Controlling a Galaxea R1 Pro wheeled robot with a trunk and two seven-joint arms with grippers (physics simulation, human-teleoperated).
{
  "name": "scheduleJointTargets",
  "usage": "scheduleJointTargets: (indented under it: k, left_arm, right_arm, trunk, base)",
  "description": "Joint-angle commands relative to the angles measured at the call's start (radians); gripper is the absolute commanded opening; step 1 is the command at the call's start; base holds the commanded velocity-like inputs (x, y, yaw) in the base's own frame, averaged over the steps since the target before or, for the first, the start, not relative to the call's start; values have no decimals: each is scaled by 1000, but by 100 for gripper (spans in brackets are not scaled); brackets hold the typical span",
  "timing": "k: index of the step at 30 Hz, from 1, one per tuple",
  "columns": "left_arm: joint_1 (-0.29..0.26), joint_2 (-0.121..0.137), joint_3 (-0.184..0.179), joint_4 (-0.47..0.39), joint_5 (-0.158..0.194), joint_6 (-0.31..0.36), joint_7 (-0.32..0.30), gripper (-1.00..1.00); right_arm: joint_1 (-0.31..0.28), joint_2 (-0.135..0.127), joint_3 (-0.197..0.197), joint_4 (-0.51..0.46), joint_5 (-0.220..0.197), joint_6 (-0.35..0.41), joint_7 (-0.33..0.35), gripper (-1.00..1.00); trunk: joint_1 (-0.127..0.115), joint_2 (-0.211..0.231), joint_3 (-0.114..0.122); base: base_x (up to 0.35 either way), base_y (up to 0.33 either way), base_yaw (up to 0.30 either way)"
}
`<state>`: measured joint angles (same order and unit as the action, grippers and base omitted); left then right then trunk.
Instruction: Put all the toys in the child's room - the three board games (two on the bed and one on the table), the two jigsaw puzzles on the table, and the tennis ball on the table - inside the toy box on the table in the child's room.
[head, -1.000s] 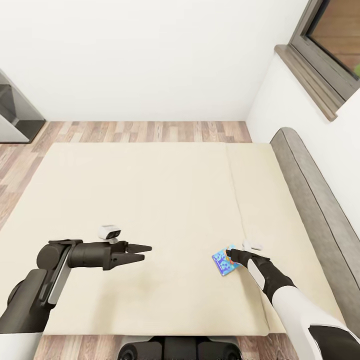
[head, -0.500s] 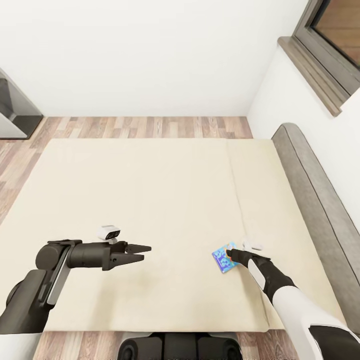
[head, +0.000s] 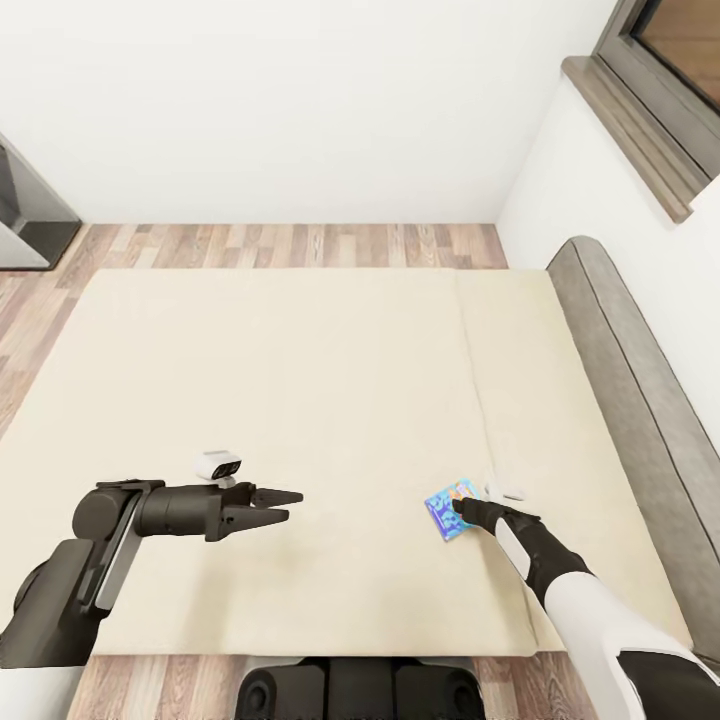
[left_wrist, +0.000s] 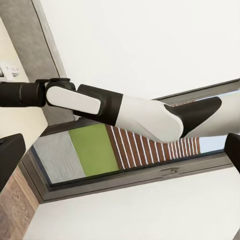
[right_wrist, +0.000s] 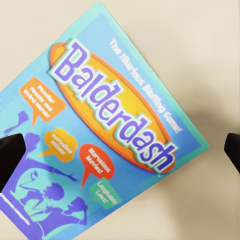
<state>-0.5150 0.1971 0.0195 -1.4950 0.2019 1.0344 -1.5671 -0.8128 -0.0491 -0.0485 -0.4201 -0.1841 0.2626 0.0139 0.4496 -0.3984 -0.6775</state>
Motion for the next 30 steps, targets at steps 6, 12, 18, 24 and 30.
scheduleJointTargets:
  k: [6,12,18,24,30]
  left_arm:
    - [0,0,1,1,-1,10,-4,100]
    - [0,3,2,2,-1,10,-4,100]
    - [0,2,2,2,-1,10,-4,100]
    - [0,-1,1,2,-1,10,-4,100]
    - [0,-2,2,2,-1,10,-4,100]
  right_arm:
    - [-2,-3,-4,-7,-5,3,0,100]
    - [-19,-10,-4,-32,-5,6,0,100]
    - [-45,-10,-4,-44,-3,14,-4,100]
    - [-53,-8,-4,-47,-3,11,-6,100]
    - [-54,-9,-4,-48,-3,-1,-7,100]
  trunk:
    - [0,-2,-11]
    - [0,-2,-21]
    - [0,-2,-31]
    - [0,-2,-40]
    - [0,-2,-44]
  base:
    - [0,0,0]
    - [0,0,0]
    - [0,0,0]
    - [0,0,0]
    - [0,0,0]
